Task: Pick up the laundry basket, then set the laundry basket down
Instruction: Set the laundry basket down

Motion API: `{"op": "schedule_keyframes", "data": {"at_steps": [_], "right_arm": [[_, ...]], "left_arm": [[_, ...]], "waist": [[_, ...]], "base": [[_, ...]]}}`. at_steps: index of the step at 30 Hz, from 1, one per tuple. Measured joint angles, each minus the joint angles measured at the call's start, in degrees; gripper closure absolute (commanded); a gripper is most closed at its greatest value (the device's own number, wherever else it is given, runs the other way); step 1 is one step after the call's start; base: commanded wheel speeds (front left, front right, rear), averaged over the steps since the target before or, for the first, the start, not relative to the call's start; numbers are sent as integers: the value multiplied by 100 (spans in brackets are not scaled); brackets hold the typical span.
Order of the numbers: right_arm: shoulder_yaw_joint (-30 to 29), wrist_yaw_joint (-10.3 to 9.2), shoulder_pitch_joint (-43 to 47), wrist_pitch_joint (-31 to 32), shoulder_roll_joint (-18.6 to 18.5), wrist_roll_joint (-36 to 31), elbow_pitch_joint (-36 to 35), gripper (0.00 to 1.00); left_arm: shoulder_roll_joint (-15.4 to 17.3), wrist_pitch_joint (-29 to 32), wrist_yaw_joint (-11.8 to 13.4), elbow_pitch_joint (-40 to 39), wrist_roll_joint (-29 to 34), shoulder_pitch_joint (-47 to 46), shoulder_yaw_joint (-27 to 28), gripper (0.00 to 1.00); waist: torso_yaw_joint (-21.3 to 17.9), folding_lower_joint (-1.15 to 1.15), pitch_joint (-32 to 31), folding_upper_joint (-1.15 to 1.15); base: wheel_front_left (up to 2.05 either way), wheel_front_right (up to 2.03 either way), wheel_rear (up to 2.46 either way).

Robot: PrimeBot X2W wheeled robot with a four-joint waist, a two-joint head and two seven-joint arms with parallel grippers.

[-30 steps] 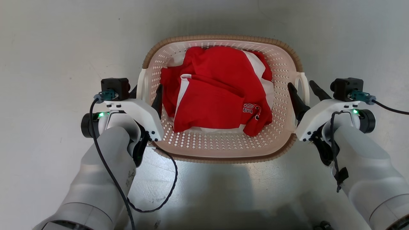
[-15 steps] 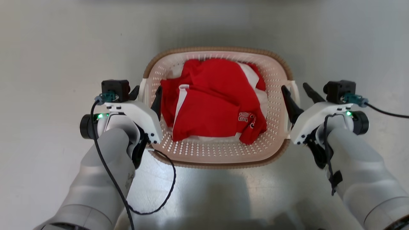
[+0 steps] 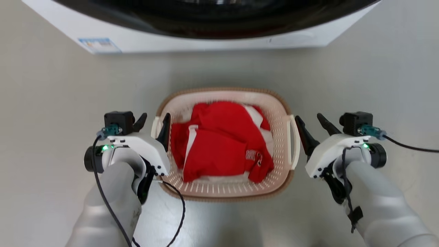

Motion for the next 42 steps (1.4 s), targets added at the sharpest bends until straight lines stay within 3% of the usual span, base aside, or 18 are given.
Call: {"op": "schedule_keyframes", "data": {"at_steps": [21,29,42], "right_arm": [[-1911,0,1684,-1,-19,-1468,-2184,0],[-2299,0,2111,-1,107,-1898,-2853,0],[-2820,0,2799,-1,149,-2259,-3585,0]], "left_arm": [[-30,1,-147,-1768,860,1553,1204,0],[-42,0,-147,-2459,1266,1965,1456,0],[-132,0,-147,-3411,1402,2731,1675,0]], "waist": [[-58,0,-2045,0],[-35,0,-2482,0],[35,0,-3038,0]], "base": [[0,0,0],[0,0,0],[0,0,0]]}}
